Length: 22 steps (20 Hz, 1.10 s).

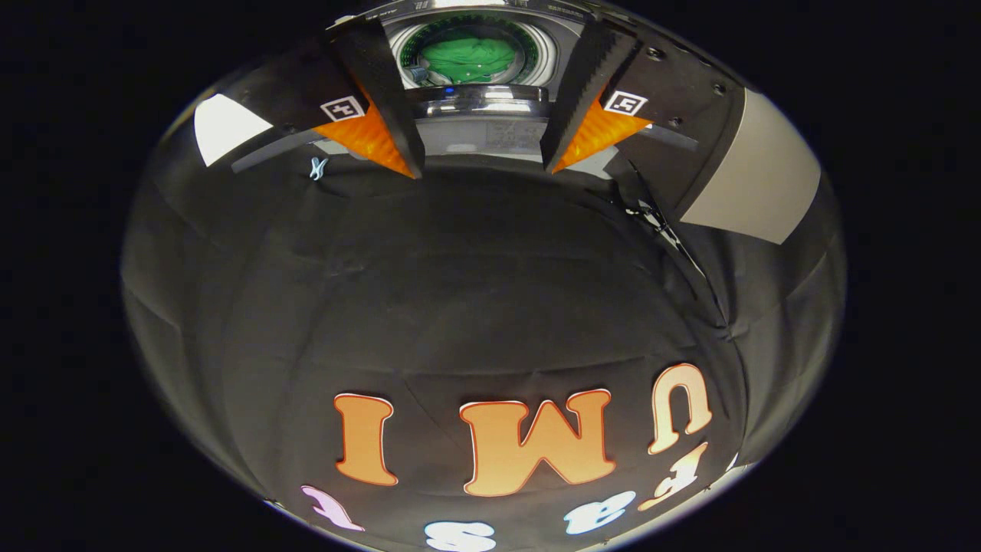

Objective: Put the clothes into the washing machine and then close the washing machine lid.

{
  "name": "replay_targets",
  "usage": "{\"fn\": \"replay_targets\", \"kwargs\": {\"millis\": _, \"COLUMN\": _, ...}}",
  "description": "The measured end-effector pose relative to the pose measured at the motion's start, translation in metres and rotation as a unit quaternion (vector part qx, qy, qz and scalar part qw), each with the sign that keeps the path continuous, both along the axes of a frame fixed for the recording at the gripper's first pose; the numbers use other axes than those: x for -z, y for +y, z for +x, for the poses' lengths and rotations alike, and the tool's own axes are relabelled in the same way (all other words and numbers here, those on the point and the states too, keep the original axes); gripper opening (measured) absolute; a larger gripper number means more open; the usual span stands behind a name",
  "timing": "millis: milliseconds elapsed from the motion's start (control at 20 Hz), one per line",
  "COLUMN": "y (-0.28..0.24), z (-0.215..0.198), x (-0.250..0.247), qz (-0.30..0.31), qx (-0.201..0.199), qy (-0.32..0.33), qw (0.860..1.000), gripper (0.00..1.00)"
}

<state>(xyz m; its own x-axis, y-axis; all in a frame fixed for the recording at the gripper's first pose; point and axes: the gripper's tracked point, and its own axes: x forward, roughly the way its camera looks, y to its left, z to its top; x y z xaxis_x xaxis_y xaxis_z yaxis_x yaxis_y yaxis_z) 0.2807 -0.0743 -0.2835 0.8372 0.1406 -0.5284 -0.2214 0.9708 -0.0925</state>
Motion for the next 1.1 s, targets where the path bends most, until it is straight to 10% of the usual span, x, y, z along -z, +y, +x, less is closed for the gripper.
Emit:
{"fn": "replay_targets", "kwargs": {"millis": 700, "y": -0.039, "z": -0.115, "x": 0.102, "qz": -0.012, "qx": 0.070, "qy": 0.071, "qw": 0.995, "gripper": 0.98}}
{"fn": "replay_targets", "kwargs": {"millis": 1100, "y": -0.027, "z": -0.117, "x": 0.009, "qz": 0.015, "qx": 0.098, "qy": -0.020, "qw": 0.995, "gripper": 0.98}}
